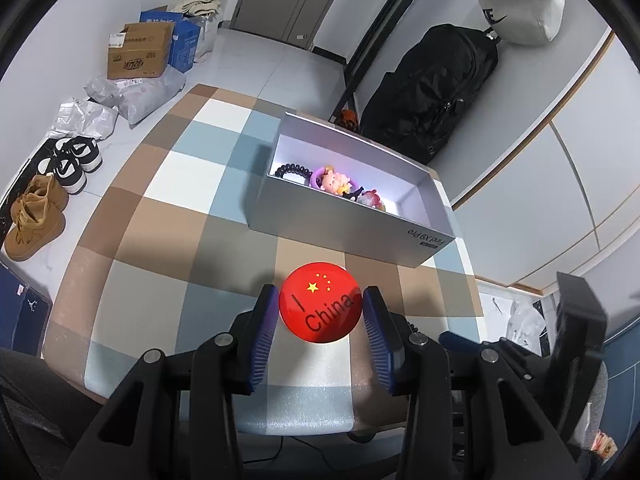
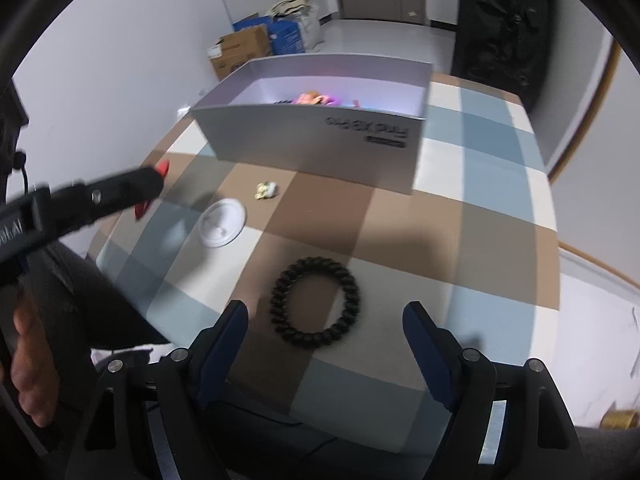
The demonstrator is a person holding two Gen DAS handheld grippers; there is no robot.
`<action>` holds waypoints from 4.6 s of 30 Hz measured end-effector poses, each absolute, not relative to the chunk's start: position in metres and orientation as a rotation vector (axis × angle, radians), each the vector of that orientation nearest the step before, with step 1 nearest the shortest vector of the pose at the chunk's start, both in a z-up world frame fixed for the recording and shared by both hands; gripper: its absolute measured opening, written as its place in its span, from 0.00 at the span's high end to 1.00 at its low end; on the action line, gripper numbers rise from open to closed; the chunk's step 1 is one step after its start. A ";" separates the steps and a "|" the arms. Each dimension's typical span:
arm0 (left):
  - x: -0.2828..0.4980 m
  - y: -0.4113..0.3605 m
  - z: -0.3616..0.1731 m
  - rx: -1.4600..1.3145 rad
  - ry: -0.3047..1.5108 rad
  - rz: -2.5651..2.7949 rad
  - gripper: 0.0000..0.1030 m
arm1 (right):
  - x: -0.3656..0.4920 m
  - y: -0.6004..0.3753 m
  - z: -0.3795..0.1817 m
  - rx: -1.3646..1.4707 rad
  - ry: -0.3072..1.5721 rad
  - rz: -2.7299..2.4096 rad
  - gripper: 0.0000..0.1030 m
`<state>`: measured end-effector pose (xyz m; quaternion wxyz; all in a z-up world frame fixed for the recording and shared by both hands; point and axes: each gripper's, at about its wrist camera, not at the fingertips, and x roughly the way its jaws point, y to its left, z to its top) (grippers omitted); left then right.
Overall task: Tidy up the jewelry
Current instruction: 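Lift the red badge with the left tool while the right tool grasps the black coil bracelet, then carry red badge and coil bracelet into the grey box while both tools release them, then lift both open tools out of the grey box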
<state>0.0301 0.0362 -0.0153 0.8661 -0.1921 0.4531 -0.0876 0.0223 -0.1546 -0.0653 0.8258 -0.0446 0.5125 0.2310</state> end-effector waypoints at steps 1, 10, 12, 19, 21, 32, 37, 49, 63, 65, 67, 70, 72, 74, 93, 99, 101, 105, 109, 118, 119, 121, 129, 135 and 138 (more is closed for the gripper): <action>0.031 0.037 -0.015 -0.404 0.947 -0.184 0.64 | 0.023 -0.152 -0.067 -0.109 1.090 0.490 0.27; 0.032 0.043 -0.017 -0.430 0.955 -0.189 0.64 | 0.019 -0.138 -0.072 -0.173 1.071 0.491 0.45; 0.033 0.044 -0.018 -0.429 0.957 -0.190 0.64 | 0.019 -0.136 -0.072 -0.202 1.060 0.473 0.51; 0.033 0.044 -0.017 -0.439 0.954 -0.195 0.64 | 0.018 -0.133 -0.071 -0.211 1.051 0.491 0.54; 0.033 0.044 -0.017 -0.438 0.952 -0.195 0.64 | 0.020 -0.135 -0.069 -0.180 1.053 0.502 0.54; 0.035 0.037 -0.009 -0.388 0.921 -0.180 0.64 | 0.038 -0.153 -0.044 0.054 1.012 0.546 0.54; 0.038 0.035 -0.001 -0.348 0.899 -0.169 0.64 | 0.049 -0.157 -0.030 0.130 0.988 0.570 0.54; 0.074 0.035 0.018 -0.349 0.898 -0.152 0.64 | 0.087 -0.164 -0.002 0.267 0.942 0.605 0.54; 0.129 0.024 0.016 -0.307 0.951 -0.201 0.64 | 0.146 -0.159 0.011 0.262 0.978 0.597 0.54; 0.133 0.026 0.011 -0.312 0.961 -0.204 0.64 | 0.152 -0.158 0.008 0.260 0.985 0.596 0.54; 0.137 0.027 0.006 -0.311 0.973 -0.200 0.64 | 0.156 -0.158 0.004 0.259 0.993 0.594 0.54; 0.143 0.029 -0.001 -0.322 0.993 -0.201 0.64 | 0.161 -0.158 -0.003 0.268 1.003 0.587 0.54; 0.146 0.028 -0.004 -0.329 1.003 -0.208 0.64 | 0.164 -0.158 -0.008 0.276 1.015 0.582 0.54; 0.149 0.027 -0.005 -0.327 1.007 -0.216 0.64 | 0.168 -0.159 -0.013 0.286 1.024 0.574 0.54; 0.160 0.017 -0.008 -0.344 1.017 -0.272 0.62 | 0.177 -0.173 -0.018 0.391 1.013 0.554 0.49; 0.156 0.021 -0.003 -0.379 0.989 -0.289 0.43 | 0.173 -0.184 -0.009 0.429 0.967 0.540 0.36; 0.155 0.021 -0.001 -0.370 0.980 -0.281 0.38 | 0.172 -0.186 -0.006 0.437 0.954 0.539 0.33; 0.153 0.021 -0.002 -0.353 0.980 -0.260 0.38 | 0.169 -0.189 -0.003 0.452 0.932 0.529 0.21; 0.147 0.022 -0.002 -0.337 0.977 -0.245 0.38 | 0.169 -0.189 -0.004 0.464 0.934 0.523 0.20; 0.122 0.024 0.012 -0.255 0.887 -0.202 0.38 | 0.157 -0.190 -0.002 0.446 0.896 0.529 0.12; 0.120 0.024 0.012 -0.248 0.885 -0.195 0.38 | 0.156 -0.189 -0.002 0.439 0.893 0.526 0.12; 0.115 0.025 0.012 -0.234 0.880 -0.180 0.38 | 0.152 -0.190 -0.003 0.432 0.887 0.525 0.11; 0.099 0.037 0.013 -0.267 0.863 -0.165 0.37 | 0.136 -0.194 -0.007 0.380 0.878 0.499 0.09; 0.085 0.040 0.011 -0.237 0.839 -0.136 0.37 | 0.120 -0.190 -0.012 0.308 0.887 0.498 0.07; 0.077 0.043 0.007 -0.225 0.847 -0.130 0.37 | 0.113 -0.190 -0.014 0.296 0.888 0.498 0.05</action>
